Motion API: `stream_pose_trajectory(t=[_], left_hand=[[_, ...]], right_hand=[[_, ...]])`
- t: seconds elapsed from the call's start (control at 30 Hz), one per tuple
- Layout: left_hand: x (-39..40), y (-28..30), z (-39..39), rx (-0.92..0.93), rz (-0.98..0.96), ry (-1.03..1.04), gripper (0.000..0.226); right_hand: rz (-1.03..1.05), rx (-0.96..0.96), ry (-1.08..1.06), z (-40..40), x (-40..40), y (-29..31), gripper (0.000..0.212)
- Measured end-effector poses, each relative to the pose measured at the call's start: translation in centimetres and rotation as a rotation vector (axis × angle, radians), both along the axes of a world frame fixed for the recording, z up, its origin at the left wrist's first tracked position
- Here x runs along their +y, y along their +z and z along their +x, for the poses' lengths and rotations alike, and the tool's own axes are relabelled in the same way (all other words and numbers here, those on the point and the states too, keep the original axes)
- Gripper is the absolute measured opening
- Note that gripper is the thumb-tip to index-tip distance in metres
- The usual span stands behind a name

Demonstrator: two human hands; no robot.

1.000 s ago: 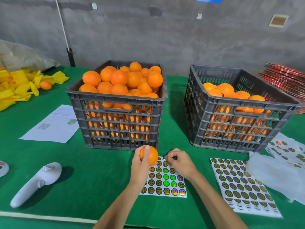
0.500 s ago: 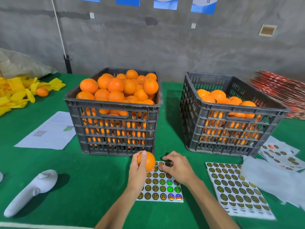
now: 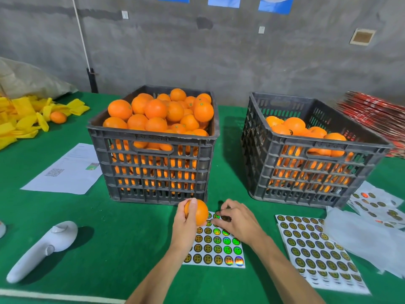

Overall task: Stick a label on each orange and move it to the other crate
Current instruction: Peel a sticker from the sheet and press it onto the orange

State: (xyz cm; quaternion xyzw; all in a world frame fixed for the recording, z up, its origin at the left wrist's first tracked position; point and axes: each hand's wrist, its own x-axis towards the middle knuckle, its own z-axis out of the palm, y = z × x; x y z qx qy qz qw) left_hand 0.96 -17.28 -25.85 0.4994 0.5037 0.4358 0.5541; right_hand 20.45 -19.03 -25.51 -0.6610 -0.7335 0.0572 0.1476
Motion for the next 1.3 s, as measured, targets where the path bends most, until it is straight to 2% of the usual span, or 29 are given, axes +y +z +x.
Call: stream_pose_trajectory(t=[0.17, 0.37, 0.53, 0.67, 0.73, 0.8, 0.87, 0.9, 0.97, 1.03, 1.17, 1.23, 1.3], left_hand=[[-0.1, 0.1, 0.0, -0.001, 0.011, 0.000, 0.047], [-0.3, 0.3, -0.1, -0.001, 0.017, 0.003, 0.043], [-0.2, 0.1, -0.2, -0.005, 0.004, 0.001, 0.052], [-0.2, 0.0, -0.2, -0.031, -0.002, 0.000, 0.050], [-0.2, 0.0, -0.2, -0.019, 0.004, -0.001, 0.045], [-0.2, -0.1, -0.2, -0.022, 0.006, -0.004, 0.040], [-0.1, -0.1, -0.2, -0.020, -0.005, -0.005, 0.043], [0.0, 0.0, -0.1, -0.017, -0.014, -0.007, 0.047], [0.1, 0.4, 0.2, -0.022, -0.030, -0.019, 0.054], [0.1, 1.1, 0.8, -0.039, -0.023, -0.042, 0.057], [-0.1, 3.0, 2.6, -0.141, -0.021, -0.081, 0.045], [0.0, 4.3, 3.8, -0.193, -0.056, -0.087, 0.052], [0.2, 6.1, 5.0, -0.291, -0.101, -0.087, 0.047]], right_hand=[[0.027, -0.067, 0.071, 0.2, 0.0, -0.1, 0.052], [0.071, -0.016, 0.049, 0.1, -0.3, -0.1, 0.038], [0.205, -0.191, 0.159, 0.1, -0.3, -0.3, 0.031], [0.277, -0.304, 0.188, -0.3, -0.5, -0.4, 0.020], [0.200, -0.136, 0.095, -0.7, -0.2, -0.4, 0.024], [0.082, 0.262, -0.107, -0.9, 0.1, -0.2, 0.023], [0.135, 0.622, -0.310, -0.9, 0.2, 0.6, 0.020], [0.200, 0.686, -0.367, -0.7, 0.1, 1.2, 0.020], [0.297, 0.639, -0.356, -0.8, -0.3, 2.3, 0.020], [0.378, 0.477, -0.253, -1.3, -1.2, 3.4, 0.016], [0.628, 0.141, -0.055, -2.8, -3.1, 5.1, 0.006], [0.715, 0.111, -0.035, -2.7, -4.0, 6.0, 0.012], [0.752, 0.147, -0.040, -2.2, -4.7, 7.1, 0.024]])
